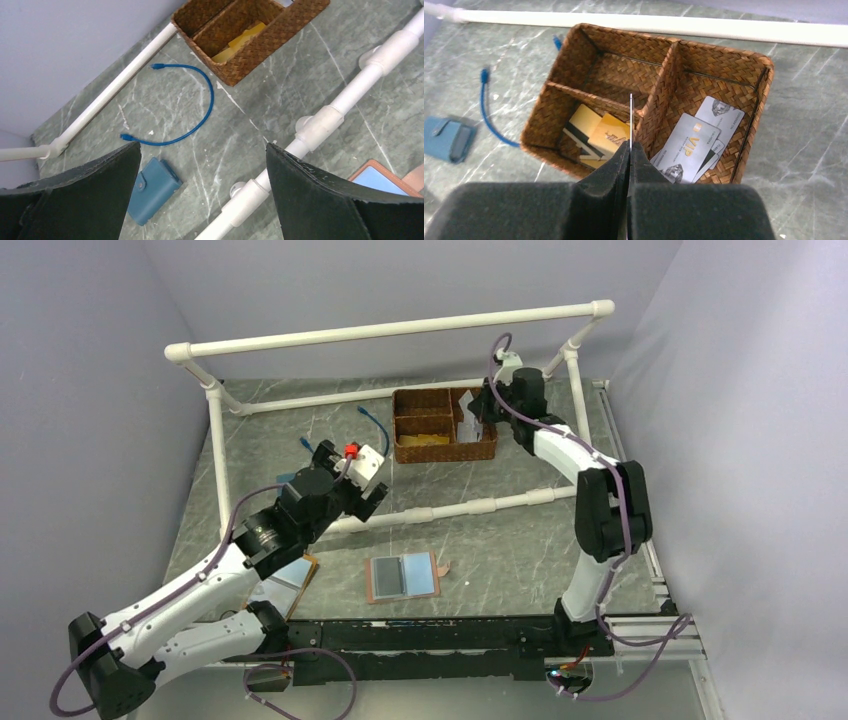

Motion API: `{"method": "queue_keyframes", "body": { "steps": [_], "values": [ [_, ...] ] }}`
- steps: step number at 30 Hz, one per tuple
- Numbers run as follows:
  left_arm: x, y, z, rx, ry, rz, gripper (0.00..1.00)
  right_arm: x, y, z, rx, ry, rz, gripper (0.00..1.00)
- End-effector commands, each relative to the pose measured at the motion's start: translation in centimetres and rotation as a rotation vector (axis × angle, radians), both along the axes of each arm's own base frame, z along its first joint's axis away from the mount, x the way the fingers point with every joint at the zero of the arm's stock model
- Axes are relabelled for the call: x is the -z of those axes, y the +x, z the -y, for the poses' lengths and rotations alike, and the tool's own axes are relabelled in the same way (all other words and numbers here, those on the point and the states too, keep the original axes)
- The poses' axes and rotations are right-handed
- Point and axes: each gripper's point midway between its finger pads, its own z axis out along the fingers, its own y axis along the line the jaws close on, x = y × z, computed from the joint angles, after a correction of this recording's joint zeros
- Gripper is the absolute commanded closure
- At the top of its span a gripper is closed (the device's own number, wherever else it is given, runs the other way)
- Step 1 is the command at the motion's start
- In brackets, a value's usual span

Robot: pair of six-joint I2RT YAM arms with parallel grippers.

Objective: Take the credit cards out of the card holder
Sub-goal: Place the credit card in the storage box.

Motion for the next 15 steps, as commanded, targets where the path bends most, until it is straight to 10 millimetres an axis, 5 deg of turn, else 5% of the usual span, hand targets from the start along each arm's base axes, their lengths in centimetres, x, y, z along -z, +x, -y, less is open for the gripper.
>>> {"method": "queue_keyframes", "body": {
  "steps": [1, 6, 12, 15],
  "values": [
    [-1.4, 0.2, -1.6, -0.063, -0.024, 0.052, 0.01, -0.6, 2.8, 0.4, 0.131, -0.017, 0.035, 1.0],
    [-1.5, 0.3, -1.7, -0.065, -0.024, 0.055, 0.01, 1.8, 4.4, 0.5, 0.201, -0.036, -0.021, 1.0],
    [-1.1, 0.4, -1.6, -0.062, -0.017, 0.045, 0.0, 3.9, 4.8, -1.6, 0.156, -0.048, -0.065, 0.95],
    [-1.1, 0.3, -1.4, -0.048, -0.022, 0.041, 0.0, 4.9, 5.1, -0.8, 0.215, -0.119, -0.069, 0.91]
  ]
}}
